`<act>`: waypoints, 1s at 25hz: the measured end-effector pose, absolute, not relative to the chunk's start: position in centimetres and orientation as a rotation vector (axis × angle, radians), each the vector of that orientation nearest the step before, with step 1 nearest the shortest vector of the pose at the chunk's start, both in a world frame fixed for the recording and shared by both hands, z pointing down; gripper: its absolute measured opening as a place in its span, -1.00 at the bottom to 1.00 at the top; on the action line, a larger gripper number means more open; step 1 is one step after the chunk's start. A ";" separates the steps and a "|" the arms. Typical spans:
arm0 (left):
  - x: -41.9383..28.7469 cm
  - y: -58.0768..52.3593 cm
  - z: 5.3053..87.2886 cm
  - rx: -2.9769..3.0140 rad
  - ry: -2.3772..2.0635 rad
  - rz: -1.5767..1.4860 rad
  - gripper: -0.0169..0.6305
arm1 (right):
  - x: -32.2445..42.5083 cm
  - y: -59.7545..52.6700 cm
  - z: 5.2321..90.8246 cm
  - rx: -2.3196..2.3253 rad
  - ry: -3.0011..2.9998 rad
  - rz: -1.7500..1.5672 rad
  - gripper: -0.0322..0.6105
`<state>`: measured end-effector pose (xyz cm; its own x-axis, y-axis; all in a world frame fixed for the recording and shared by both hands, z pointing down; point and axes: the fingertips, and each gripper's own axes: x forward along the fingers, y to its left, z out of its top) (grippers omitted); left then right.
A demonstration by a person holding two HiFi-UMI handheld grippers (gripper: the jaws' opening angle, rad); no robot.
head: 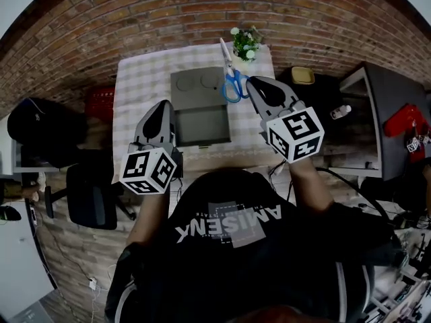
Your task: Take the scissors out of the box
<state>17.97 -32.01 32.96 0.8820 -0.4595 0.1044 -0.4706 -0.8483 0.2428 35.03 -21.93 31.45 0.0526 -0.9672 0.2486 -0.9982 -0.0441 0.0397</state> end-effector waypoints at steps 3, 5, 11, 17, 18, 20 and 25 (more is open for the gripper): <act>18.5 -31.8 32.7 2.793 -0.690 0.057 -0.91 | 35.9 -21.2 30.5 2.171 -2.013 0.202 -0.72; 18.8 -31.7 32.6 2.791 -0.691 0.056 -0.91 | 36.6 -20.7 30.0 2.204 -2.003 0.191 -0.72; 19.3 -31.5 32.0 2.803 -0.738 0.012 -0.91 | 38.0 -19.4 28.5 2.283 -1.964 0.125 -0.72; 19.4 -32.2 31.4 2.806 -0.766 -0.022 -0.91 | 39.1 -18.7 27.5 2.347 -1.926 0.067 -0.72; 19.3 -32.4 31.2 2.809 -0.777 -0.025 -0.91 | 39.3 -18.6 27.3 2.363 -1.917 0.055 -0.72; 19.1 -32.7 30.8 2.815 -0.792 -0.034 -0.91 | 39.6 -18.4 27.1 2.390 -1.898 0.045 -0.72; 18.7 -33.4 29.4 2.832 -0.813 -0.082 -0.91 | 40.3 -18.1 26.4 2.428 -1.854 0.022 -0.72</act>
<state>18.69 -33.36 29.40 0.8478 -0.5304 0.0001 -0.5197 -0.8306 0.2001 40.28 -18.15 26.43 0.2645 -0.9623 0.0640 -0.9635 -0.2608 0.0599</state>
